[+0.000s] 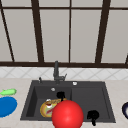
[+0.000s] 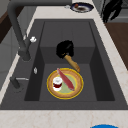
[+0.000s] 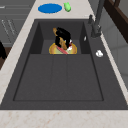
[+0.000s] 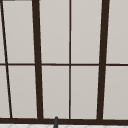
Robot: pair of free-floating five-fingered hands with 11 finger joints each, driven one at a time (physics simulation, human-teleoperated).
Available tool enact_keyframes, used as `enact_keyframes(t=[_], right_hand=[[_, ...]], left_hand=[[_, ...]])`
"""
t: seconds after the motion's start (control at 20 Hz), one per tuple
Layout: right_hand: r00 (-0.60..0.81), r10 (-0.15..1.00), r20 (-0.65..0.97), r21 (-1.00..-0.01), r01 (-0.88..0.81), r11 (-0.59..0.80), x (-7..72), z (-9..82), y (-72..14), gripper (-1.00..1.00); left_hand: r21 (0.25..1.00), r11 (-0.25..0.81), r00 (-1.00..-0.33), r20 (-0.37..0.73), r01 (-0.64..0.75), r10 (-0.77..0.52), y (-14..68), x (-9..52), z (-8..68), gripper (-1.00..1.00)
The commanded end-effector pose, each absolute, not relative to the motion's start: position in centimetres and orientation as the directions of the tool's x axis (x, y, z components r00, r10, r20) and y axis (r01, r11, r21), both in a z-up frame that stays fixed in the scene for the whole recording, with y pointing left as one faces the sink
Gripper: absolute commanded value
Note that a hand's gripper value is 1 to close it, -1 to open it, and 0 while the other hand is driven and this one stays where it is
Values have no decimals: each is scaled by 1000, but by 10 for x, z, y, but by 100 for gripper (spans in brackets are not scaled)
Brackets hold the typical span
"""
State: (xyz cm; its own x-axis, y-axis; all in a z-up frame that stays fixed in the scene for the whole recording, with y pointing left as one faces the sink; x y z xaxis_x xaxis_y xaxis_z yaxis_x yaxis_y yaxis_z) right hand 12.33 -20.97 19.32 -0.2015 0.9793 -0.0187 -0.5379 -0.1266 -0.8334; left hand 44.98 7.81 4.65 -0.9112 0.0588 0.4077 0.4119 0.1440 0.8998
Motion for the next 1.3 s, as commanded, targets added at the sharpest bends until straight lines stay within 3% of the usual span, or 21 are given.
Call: enact_keyframes(t=[0.0,1.25], right_hand=[[-202,979,-19,-833,-538,-127,123,193,-210,0],[-202,979,-19,-833,-538,-127,123,193,-210,0]], left_hand=[[918,135,-928,369,373,55,74,443,70,100],[925,132,-934,347,356,87,5,384,213,100]])
